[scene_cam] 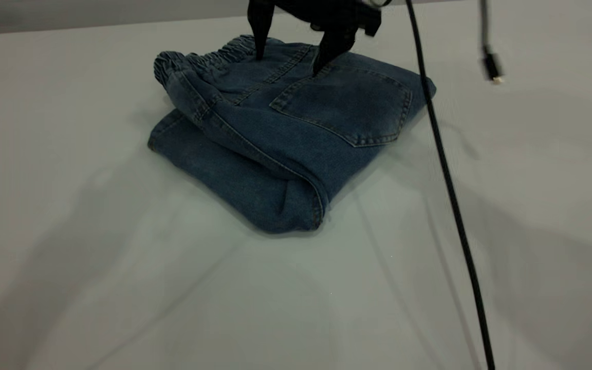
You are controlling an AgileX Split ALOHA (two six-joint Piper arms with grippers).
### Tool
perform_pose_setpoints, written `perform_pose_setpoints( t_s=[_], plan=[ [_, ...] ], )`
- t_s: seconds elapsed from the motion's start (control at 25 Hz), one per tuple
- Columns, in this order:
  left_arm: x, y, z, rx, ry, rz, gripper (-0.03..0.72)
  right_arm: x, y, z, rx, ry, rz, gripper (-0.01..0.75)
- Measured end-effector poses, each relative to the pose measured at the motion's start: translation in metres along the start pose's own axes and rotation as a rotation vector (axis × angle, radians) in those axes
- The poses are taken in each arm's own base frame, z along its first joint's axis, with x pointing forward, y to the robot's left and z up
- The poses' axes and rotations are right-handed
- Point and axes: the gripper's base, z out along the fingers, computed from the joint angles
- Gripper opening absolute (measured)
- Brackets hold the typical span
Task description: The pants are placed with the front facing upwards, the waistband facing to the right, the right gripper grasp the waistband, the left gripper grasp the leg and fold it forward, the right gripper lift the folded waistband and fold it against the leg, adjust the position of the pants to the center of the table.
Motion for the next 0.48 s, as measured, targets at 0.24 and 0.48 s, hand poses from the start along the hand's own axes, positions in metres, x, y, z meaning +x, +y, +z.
perform_pose_setpoints(
  t_s=[0.24, 0.48],
  plan=[
    [0.003, -0.003, 0.0, 0.037, 0.03, -0.001, 0.353, 0.014, -0.001, 0.03, 0.047, 0.062, 0.08, 0.48],
    [0.003, -0.003, 0.0, 0.034, 0.028, -0.02, 0.353, 0.019, -0.008, 0.037, 0.089, 0.109, 0.061, 0.443]
  ],
)
